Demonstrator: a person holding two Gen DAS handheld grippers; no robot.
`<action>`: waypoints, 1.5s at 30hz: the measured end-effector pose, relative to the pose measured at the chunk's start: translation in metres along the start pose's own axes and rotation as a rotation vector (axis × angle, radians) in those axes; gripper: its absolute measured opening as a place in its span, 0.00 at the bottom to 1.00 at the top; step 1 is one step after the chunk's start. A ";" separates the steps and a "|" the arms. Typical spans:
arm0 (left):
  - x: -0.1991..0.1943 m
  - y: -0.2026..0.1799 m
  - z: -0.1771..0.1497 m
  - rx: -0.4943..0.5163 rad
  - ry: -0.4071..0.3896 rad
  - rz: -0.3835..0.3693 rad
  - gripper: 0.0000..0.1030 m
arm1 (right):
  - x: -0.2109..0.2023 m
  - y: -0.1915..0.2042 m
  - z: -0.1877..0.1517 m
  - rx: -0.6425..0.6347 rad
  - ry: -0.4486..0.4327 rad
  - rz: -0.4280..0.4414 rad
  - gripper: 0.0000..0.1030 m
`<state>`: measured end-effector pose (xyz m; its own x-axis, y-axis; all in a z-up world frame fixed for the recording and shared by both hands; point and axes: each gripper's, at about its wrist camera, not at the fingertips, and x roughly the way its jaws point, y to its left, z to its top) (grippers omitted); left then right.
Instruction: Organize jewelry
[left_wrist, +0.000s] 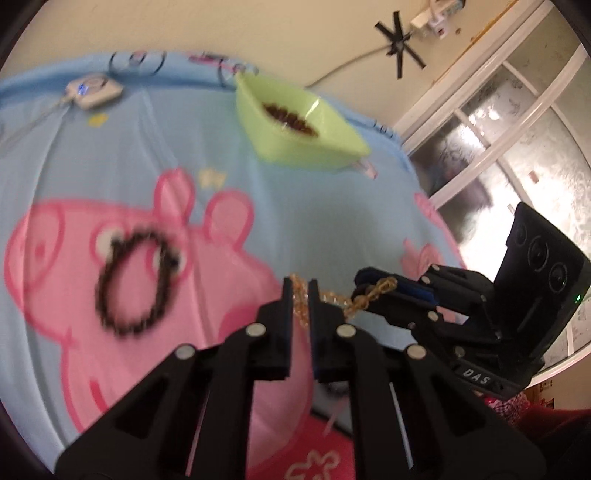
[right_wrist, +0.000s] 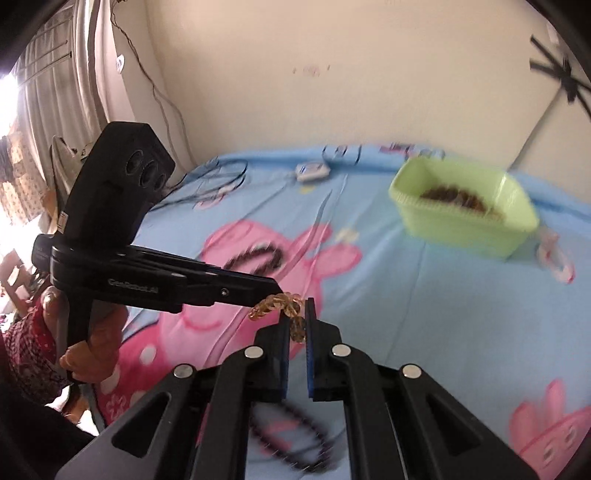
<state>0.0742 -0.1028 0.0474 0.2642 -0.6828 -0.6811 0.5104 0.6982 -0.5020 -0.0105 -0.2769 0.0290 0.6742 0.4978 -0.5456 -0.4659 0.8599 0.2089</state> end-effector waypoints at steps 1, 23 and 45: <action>0.000 -0.006 0.013 0.012 -0.012 0.003 0.07 | -0.001 -0.004 0.007 -0.004 -0.008 -0.009 0.00; 0.067 0.009 0.164 -0.010 -0.071 0.167 0.13 | 0.075 -0.149 0.111 0.088 0.158 -0.428 0.00; -0.048 0.070 -0.016 -0.038 -0.113 0.344 0.17 | 0.067 -0.017 0.039 0.223 0.079 0.007 0.41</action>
<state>0.0842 -0.0172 0.0365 0.5052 -0.4247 -0.7513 0.3459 0.8972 -0.2746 0.0651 -0.2532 0.0204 0.6205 0.5005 -0.6038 -0.3261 0.8648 0.3818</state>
